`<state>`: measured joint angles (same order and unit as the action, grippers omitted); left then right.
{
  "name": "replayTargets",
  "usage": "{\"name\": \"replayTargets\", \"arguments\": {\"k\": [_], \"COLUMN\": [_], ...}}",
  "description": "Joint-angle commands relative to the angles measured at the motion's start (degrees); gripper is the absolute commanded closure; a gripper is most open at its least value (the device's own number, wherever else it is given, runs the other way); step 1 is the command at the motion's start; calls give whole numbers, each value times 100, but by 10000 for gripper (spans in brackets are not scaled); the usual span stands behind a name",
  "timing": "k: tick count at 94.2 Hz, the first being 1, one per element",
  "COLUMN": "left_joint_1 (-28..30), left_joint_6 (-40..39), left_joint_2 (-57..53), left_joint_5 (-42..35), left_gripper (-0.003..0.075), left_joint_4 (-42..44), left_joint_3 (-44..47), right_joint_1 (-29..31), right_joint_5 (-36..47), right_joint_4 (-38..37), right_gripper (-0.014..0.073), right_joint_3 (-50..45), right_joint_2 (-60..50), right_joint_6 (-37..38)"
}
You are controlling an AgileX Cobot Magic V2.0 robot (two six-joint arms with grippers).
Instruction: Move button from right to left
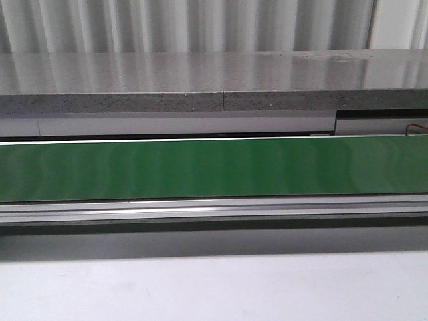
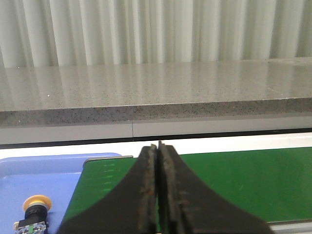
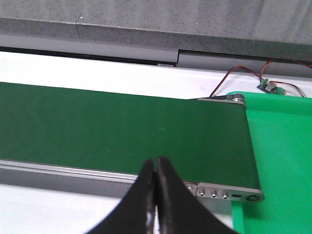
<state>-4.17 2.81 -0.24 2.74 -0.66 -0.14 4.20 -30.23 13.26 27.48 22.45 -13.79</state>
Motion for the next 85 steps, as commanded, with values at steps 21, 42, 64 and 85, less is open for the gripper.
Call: {"name": "replayTargets", "arguments": {"k": [21, 42, 64, 85], "left_joint_1": [-38, -38, -38, -38], "left_joint_6": [-69, -69, -69, -69], "left_joint_2": [-203, -203, -203, -203], "left_joint_5": [-474, -474, -474, -474], "left_gripper": [740, 740, 740, 740], "left_joint_4": [-33, -33, -33, -33], "left_joint_3": [141, 141, 141, 141], "right_joint_1": [-220, -472, -528, -528], "right_joint_5": [1098, 1589, 2185, 2553], "right_joint_4": [-665, -941, -1078, -1082], "right_gripper": [662, 662, 662, 662], "right_joint_3": [-480, -1386, -2142, -2650], "right_joint_2": [-791, -1441, -2056, -2394], "right_joint_6": [739, 1277, 1667, 1833]}}
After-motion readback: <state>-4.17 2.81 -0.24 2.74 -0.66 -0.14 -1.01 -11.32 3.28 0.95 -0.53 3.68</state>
